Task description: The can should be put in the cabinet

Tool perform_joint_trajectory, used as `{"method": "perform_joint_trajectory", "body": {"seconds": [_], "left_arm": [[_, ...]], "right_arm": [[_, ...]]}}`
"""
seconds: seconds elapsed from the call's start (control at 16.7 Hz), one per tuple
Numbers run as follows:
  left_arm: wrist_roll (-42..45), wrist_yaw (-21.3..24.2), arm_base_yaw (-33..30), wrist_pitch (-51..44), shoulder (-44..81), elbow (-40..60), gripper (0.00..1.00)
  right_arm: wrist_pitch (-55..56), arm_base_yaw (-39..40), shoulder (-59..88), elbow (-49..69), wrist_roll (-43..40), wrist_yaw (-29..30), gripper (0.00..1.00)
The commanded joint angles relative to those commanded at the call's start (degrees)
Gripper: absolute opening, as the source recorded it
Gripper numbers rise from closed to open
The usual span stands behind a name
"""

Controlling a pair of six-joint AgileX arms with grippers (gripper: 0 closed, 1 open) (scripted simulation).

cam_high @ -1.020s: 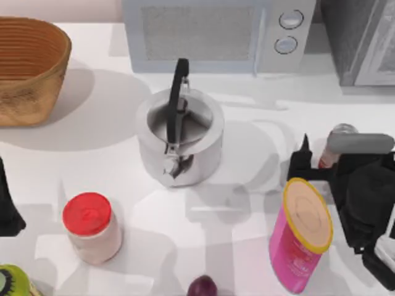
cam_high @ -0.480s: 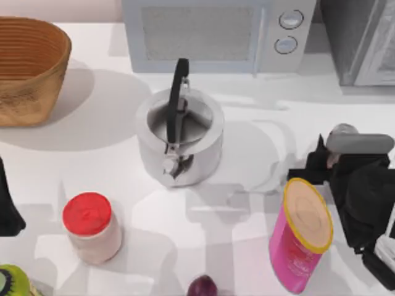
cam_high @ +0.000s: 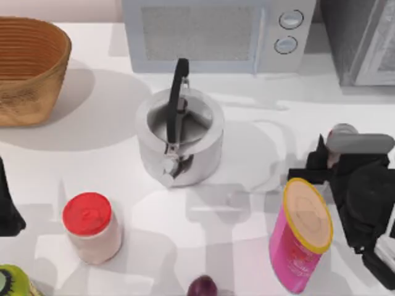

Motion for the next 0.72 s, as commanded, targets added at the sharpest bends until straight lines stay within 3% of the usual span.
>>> {"method": "perform_joint_trajectory", "body": {"seconds": [0.42,0.72], "left_arm": [[0.0,0.0,0.0,0.0,0.0,0.0,1.0],[0.0,0.0,0.0,0.0,0.0,0.0,1.0]], "right_arm": [[-0.77,0.1,-0.85,0.06,0.01,-0.07,0.0],[-12.64,0.16,-11.86,1.5,-0.34,-0.35,0.0]]}}
